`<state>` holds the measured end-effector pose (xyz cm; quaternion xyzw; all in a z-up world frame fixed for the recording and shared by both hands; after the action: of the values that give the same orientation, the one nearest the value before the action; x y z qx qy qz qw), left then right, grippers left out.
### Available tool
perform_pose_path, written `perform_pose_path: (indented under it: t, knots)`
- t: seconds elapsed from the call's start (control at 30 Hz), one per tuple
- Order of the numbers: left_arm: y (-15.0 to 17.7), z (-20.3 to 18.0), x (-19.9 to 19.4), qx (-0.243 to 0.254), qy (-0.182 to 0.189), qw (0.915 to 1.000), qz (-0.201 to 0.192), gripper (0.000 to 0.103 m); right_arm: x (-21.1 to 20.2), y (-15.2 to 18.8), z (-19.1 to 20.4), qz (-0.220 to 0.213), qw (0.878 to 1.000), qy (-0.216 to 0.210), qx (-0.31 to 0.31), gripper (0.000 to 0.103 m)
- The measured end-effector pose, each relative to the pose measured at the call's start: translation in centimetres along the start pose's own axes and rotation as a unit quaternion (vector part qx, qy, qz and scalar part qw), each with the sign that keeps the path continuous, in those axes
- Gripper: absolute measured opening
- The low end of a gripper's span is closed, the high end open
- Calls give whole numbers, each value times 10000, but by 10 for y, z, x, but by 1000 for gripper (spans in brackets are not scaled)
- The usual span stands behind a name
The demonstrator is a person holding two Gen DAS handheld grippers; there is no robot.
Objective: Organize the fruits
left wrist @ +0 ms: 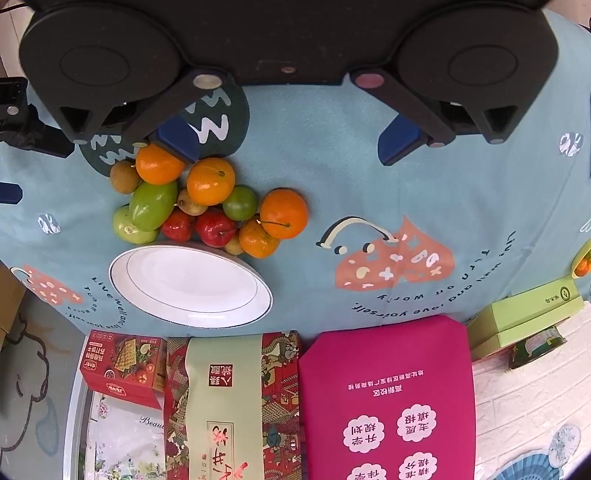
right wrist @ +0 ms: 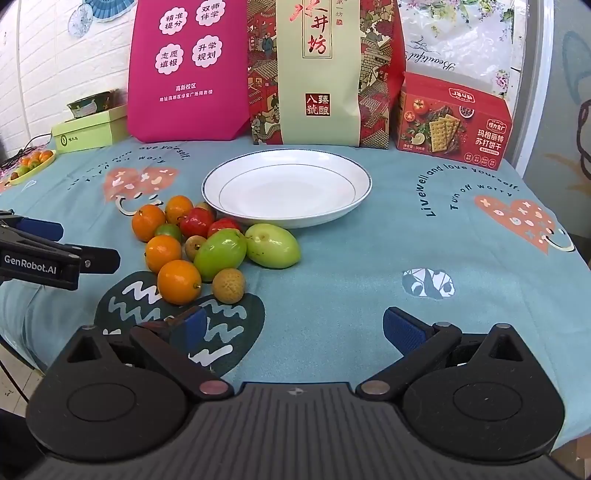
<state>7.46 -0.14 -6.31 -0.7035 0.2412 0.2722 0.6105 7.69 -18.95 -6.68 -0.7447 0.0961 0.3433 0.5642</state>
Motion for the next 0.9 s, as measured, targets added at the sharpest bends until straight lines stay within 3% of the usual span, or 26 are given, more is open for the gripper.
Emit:
perform_pose_path:
  t: [0.9]
  knots:
    - [-3,-1,-4,-40,3,10000,-46,103,-5,-3,5,-58,10000,-62,8,103]
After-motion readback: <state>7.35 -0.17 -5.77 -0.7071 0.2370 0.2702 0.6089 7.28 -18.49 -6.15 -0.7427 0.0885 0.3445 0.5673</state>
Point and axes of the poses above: each gripper's, at about its wrist camera, not at the fingertips, and x roughly the way its jaws point, z to its left, y to its underside, the point moved 10 cm from there along x, roughly the way its jaws point, and after that the axes turned 9 degrees about -x, right-handed, at the moved point
